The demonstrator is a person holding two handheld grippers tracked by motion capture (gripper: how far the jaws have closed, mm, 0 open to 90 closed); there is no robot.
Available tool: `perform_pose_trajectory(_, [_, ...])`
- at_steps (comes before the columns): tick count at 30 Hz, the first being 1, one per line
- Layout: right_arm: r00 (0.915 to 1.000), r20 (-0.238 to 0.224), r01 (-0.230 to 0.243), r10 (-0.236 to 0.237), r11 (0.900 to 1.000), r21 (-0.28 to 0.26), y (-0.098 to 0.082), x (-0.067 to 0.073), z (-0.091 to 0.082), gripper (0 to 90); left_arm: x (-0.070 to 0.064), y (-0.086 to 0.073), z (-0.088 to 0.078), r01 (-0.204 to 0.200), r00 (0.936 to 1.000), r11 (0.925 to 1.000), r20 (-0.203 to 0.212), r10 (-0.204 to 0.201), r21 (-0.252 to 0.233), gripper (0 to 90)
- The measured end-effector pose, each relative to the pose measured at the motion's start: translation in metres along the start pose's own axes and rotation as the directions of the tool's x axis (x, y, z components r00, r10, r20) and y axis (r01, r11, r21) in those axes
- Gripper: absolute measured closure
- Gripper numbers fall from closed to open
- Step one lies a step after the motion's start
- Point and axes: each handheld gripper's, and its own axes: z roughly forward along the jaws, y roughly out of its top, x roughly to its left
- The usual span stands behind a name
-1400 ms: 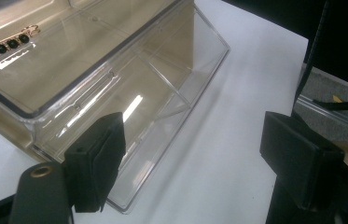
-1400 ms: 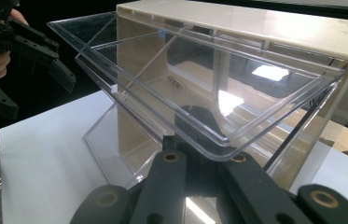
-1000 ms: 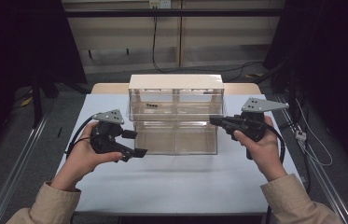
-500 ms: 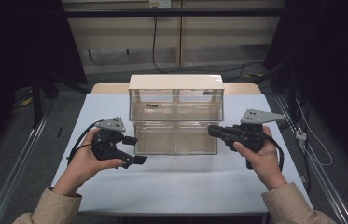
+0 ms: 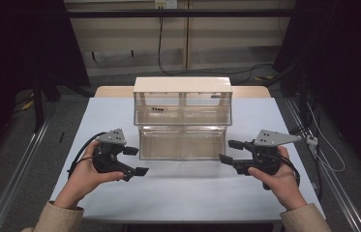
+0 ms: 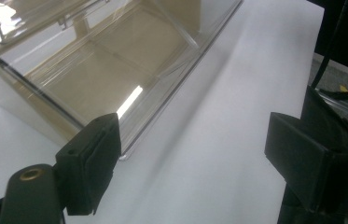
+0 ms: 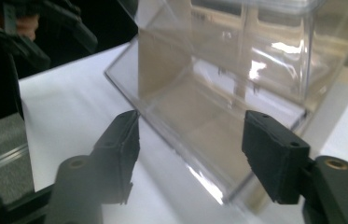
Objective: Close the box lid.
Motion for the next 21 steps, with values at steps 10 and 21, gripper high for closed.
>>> perform_pose_trajectory(10, [0.9989, 0.045, -0.017, 0.014, 0.998, 0.055, -0.027, -0.006, -0.005, 22.4, 0.006, -0.02, 0.003, 0.019, 0.9997, 0.9998, -0.013, -0.019, -0.009, 17.6])
perform_pose_trajectory(21, [0.9971, 0.074, -0.027, 0.02, 0.995, 0.093, -0.051, -0.01, -0.004, 20.1, 0.013, -0.046, 0.003, 0.03, 0.9989, 0.9995, -0.036, -0.03, 0.0, 16.6])
